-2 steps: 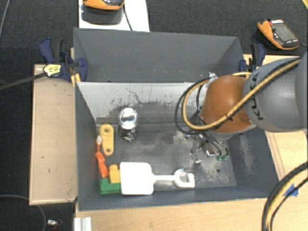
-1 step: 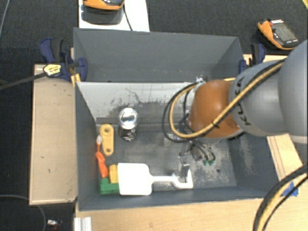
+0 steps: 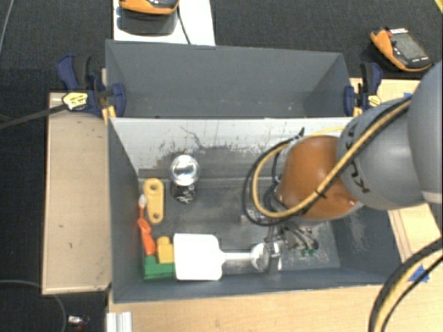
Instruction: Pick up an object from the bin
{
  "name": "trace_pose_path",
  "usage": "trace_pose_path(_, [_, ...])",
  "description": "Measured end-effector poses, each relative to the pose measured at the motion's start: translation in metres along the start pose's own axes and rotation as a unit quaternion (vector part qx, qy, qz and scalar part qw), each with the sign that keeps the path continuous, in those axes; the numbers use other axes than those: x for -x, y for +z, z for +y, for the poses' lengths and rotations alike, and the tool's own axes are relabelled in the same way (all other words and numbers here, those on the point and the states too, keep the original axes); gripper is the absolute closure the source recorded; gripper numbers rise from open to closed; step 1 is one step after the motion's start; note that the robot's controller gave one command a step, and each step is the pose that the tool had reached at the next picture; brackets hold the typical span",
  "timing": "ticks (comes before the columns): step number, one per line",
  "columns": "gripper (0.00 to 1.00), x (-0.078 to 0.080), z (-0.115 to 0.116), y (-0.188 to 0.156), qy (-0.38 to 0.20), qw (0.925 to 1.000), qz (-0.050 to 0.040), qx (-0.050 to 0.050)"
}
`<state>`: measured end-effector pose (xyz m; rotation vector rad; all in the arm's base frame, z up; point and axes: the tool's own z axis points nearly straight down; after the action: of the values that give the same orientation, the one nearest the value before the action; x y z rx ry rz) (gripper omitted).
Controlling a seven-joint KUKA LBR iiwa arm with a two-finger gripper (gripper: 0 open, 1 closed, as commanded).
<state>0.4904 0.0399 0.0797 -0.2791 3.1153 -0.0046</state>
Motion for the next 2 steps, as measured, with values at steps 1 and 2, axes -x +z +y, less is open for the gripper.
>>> trace_pose_path(1, [1.00,0.0005,0.0377,0.0090,0.060,0.9982,-0.0029,0.003])
trace_pose_path(2, [1.00,0.0005,0.0377,0.0090,0.060,0.9982,-0.0029,0.003])
